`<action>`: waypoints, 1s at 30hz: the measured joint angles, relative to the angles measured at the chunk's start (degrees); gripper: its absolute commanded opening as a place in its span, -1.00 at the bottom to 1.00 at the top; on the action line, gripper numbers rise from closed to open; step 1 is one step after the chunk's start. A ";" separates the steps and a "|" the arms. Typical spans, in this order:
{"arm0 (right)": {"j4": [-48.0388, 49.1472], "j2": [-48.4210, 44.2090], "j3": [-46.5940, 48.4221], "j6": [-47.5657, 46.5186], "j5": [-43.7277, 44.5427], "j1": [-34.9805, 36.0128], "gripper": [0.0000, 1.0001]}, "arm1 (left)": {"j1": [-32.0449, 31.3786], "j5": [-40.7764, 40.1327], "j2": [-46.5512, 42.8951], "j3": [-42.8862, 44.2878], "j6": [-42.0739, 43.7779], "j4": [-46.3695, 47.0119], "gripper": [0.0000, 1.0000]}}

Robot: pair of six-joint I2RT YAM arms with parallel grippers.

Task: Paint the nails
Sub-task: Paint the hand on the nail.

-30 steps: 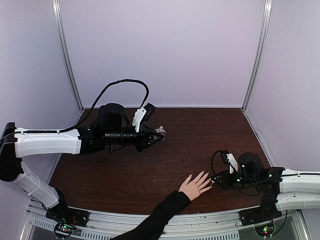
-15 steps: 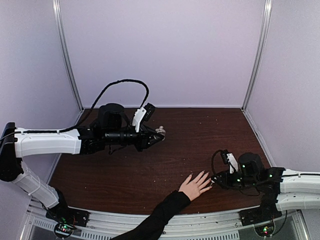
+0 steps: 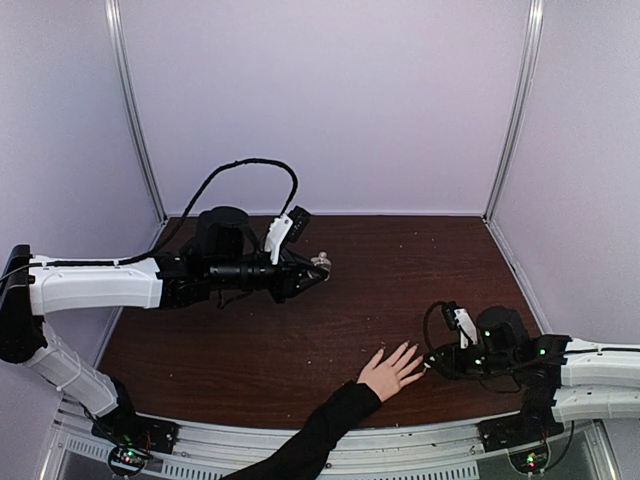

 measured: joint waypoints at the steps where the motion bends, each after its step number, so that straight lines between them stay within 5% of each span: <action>1: -0.09 0.00 0.00 0.00 0.04 0.00 -1.00 | 0.00 0.00 0.00 0.00 0.00 0.02 -1.00; 30: 0.35 1.81 0.00 1.46 2.95 0.35 -1.00 | 0.00 -0.02 -0.02 0.00 0.00 0.00 -1.00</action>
